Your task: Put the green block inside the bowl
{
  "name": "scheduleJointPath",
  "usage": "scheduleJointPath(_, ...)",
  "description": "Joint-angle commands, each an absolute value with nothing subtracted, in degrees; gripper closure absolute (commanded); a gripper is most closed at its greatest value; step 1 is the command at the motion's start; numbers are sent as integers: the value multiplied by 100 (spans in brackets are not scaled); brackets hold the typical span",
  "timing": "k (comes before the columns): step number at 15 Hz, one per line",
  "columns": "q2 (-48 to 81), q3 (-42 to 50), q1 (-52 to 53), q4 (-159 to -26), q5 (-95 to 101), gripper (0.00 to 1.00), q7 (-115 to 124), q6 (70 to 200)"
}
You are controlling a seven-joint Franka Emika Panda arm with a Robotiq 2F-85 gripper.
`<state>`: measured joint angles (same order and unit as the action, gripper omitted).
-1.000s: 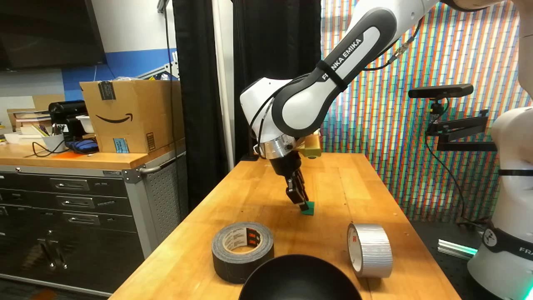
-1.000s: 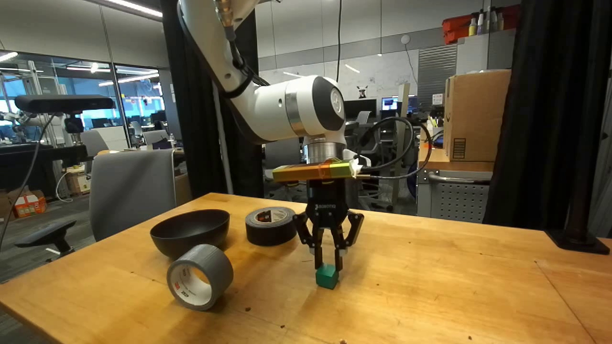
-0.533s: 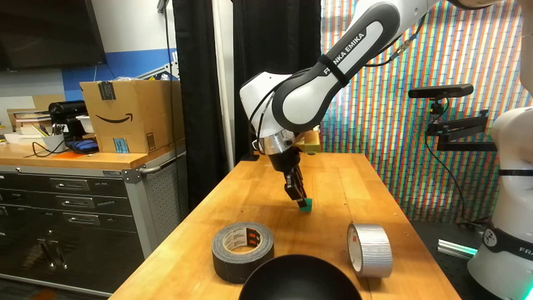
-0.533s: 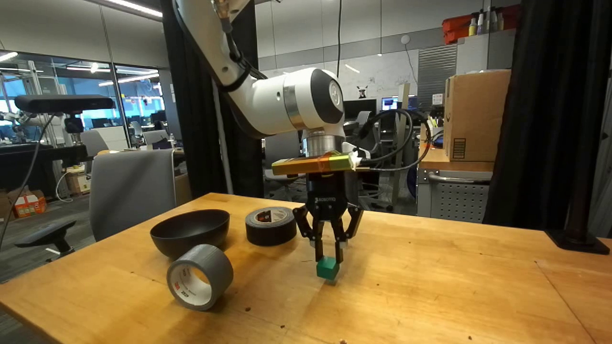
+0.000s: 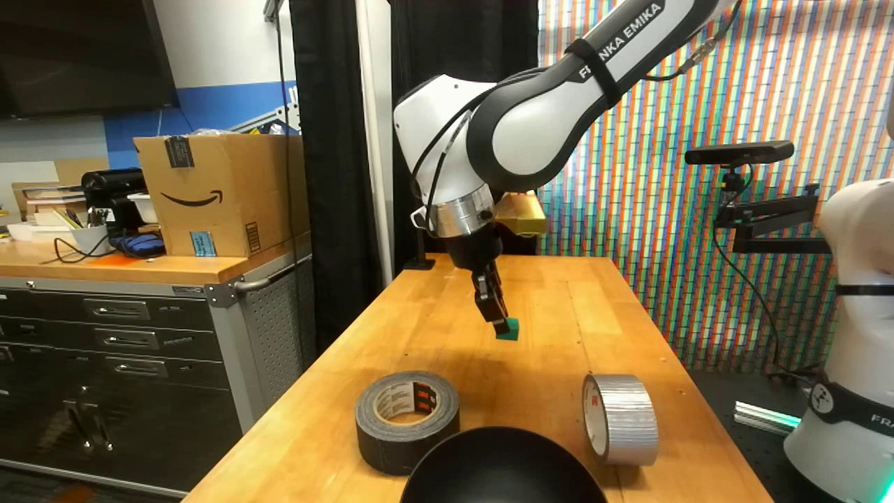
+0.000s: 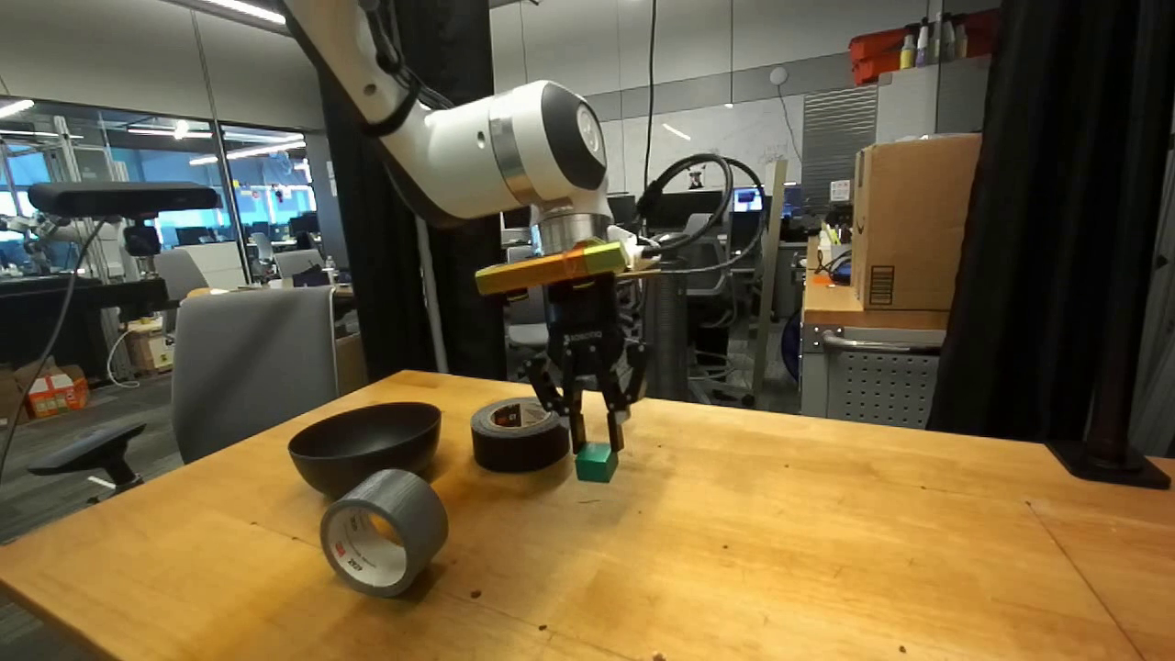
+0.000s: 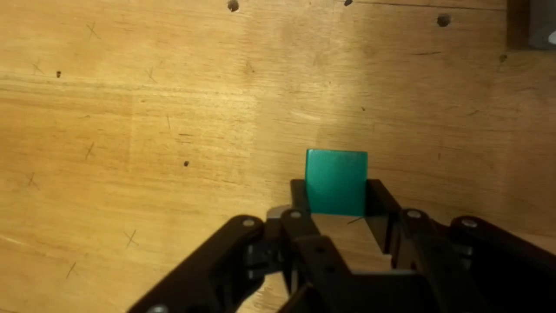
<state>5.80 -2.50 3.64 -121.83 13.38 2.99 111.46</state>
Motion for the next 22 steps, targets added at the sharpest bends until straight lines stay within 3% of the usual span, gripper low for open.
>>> scheduleJointPath(1, 319, -454, 610, -12183, 1688, 88, 564, 10833)
scheduleJointPath(14, 335, -1239, 1321, -11315, 2279, 88, 960, 9924)
scheduleJointPath(22, 50, -1355, 1419, -11537, 2056, 88, 870, 9866)
